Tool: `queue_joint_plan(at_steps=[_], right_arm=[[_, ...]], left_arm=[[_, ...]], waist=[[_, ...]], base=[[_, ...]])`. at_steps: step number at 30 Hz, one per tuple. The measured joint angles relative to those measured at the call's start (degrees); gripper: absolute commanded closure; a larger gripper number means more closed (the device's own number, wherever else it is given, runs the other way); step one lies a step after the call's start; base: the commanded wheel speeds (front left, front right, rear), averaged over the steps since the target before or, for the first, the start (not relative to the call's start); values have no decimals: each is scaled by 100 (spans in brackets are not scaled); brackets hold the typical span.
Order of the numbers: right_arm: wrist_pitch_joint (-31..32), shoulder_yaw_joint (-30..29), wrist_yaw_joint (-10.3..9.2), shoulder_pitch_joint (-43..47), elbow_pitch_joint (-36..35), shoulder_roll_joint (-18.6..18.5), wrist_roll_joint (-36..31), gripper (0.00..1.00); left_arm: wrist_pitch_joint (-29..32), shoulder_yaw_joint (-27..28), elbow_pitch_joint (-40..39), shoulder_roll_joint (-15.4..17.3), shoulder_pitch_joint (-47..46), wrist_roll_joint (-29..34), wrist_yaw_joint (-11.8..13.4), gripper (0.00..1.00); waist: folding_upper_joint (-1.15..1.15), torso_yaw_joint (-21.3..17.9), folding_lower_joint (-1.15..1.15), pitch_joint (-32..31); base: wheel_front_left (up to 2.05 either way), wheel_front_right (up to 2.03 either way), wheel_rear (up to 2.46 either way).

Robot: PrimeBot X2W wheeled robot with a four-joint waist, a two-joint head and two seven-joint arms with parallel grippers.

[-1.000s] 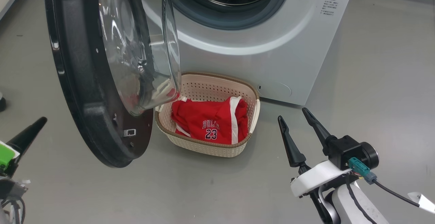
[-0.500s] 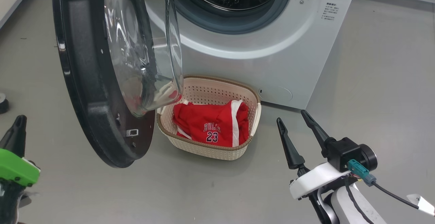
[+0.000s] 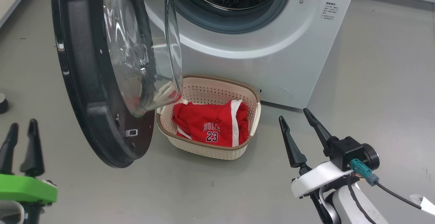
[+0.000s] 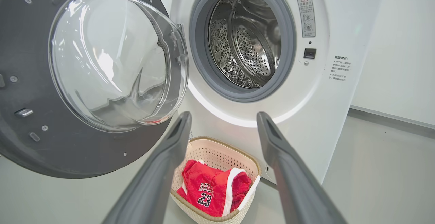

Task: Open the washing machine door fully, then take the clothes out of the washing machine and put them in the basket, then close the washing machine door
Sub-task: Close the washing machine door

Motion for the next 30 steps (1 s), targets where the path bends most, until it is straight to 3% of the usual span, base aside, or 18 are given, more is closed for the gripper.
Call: queue_joint_plan(at_steps=[16, 30], right_arm=[[0, 3, 2, 5, -15, 9, 0, 0], [0, -14, 5, 38, -21, 13, 0, 0]], left_arm=[[-1334, -535, 673, 297, 221, 287, -1, 0], [-1673, -846, 1104, 457, 221, 409, -2, 0]], waist=[[0, 25, 0, -44], [0, 20, 0, -80]], base=[[0, 0, 0], [0, 0, 0]])
